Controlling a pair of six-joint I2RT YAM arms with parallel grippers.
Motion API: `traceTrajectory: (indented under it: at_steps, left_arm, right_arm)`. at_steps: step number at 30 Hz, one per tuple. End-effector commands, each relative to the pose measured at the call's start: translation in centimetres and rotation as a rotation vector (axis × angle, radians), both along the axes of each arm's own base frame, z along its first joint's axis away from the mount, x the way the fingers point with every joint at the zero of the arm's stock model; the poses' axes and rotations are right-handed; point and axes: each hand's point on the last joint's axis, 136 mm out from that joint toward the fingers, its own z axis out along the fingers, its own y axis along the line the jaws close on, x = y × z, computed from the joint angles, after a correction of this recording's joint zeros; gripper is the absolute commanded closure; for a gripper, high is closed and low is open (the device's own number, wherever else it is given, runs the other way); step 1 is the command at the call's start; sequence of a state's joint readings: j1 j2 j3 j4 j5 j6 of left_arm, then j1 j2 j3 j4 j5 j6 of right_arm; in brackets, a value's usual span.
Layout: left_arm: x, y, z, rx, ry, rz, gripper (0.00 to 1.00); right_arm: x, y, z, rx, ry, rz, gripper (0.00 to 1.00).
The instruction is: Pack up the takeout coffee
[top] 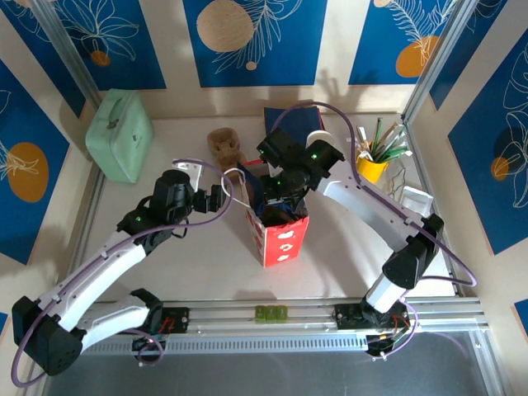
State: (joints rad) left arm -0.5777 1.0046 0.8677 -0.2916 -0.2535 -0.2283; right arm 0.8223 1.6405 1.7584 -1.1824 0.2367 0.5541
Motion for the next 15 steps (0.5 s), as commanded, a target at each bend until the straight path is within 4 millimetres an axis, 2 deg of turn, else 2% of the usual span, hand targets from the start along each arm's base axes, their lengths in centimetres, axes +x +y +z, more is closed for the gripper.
traceTrajectory:
  at_steps: [1,15]
  left_arm:
    - [0.2,0.0,-0.4,-0.010,0.004,-0.001,0.01]
    - [0.2,0.0,-0.9,-0.013,0.017,0.003,0.01]
  right_arm:
    - [-0.3,-0.8,-0.7,-0.074,0.001,-0.004,1.00]
    - [-0.2,-0.8,-3.7,-0.221,-0.049,0.020,1.00]
